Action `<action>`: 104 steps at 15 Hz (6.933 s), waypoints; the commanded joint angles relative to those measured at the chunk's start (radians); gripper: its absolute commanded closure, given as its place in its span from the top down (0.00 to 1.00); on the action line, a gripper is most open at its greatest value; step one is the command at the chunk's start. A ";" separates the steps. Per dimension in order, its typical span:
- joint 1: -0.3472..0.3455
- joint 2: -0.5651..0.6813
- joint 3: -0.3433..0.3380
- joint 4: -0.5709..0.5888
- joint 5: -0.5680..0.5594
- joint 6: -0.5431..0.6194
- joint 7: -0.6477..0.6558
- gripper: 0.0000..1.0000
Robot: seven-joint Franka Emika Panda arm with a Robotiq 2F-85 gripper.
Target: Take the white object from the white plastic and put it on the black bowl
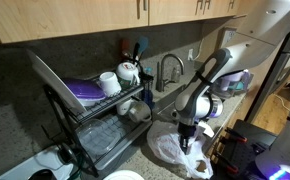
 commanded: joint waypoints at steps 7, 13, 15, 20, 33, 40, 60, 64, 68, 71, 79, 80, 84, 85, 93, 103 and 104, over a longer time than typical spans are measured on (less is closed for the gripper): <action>-0.041 -0.015 -0.004 0.031 -0.093 -0.054 0.105 0.86; -0.046 -0.045 -0.007 -0.012 -0.118 -0.188 0.147 0.83; -0.044 -0.036 -0.010 -0.017 -0.128 -0.207 0.167 0.84; -0.044 -0.013 -0.014 -0.030 -0.169 -0.235 0.226 0.87; -0.052 -0.020 -0.009 -0.014 -0.225 -0.164 0.312 0.88; -0.050 -0.005 -0.007 -0.007 -0.222 -0.021 0.345 0.89; -0.049 -0.076 0.004 -0.023 -0.150 0.068 0.497 0.91; -0.051 -0.029 0.001 -0.019 -0.193 0.085 0.558 0.90; -0.048 0.022 0.002 -0.008 -0.255 0.120 0.651 0.84; -0.040 0.075 -0.002 0.012 -0.346 0.147 0.747 0.75; 0.014 0.105 -0.061 0.070 -0.781 0.138 1.115 0.07; 0.018 0.089 -0.069 0.066 -0.813 0.138 1.145 0.00; 0.018 0.007 -0.089 0.022 -0.887 0.139 1.213 0.01; 0.015 -0.012 -0.092 0.015 -0.898 0.141 1.216 0.00; 0.003 -0.098 -0.087 -0.003 -0.947 0.083 1.207 0.40; 0.007 -0.085 -0.098 0.006 -1.039 0.077 1.237 0.00; 0.007 -0.079 -0.100 0.009 -1.050 0.082 1.248 0.00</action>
